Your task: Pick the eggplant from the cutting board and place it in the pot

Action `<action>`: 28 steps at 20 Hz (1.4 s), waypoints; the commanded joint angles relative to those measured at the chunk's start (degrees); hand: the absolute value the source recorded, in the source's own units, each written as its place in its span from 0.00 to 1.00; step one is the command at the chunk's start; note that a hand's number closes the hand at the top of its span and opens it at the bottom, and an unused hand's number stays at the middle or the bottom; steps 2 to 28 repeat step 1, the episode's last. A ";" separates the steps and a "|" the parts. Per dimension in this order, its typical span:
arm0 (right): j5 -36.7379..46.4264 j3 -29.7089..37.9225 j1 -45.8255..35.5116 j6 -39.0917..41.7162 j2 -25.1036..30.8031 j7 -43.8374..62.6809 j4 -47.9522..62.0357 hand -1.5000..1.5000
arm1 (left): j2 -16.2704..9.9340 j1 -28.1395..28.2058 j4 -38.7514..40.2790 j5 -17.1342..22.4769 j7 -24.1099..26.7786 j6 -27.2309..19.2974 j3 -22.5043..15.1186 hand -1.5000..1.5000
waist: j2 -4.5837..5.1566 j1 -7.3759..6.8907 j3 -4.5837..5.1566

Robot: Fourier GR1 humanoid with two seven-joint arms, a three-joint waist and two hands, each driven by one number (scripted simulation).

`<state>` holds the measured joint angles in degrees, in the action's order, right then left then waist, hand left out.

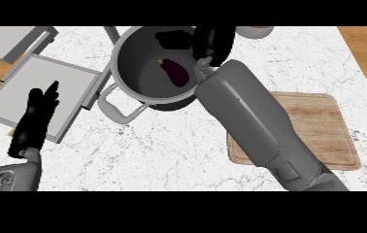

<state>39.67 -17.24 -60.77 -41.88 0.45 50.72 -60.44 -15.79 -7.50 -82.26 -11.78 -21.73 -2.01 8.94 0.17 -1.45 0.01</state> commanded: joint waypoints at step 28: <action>3.33 0.76 7.47 -7.46 0.71 0.64 -7.23 0.00 | -0.04 2.57 -2.21 -0.69 -0.55 -1.40 0.78 0.50 | -0.66 2.03 -0.06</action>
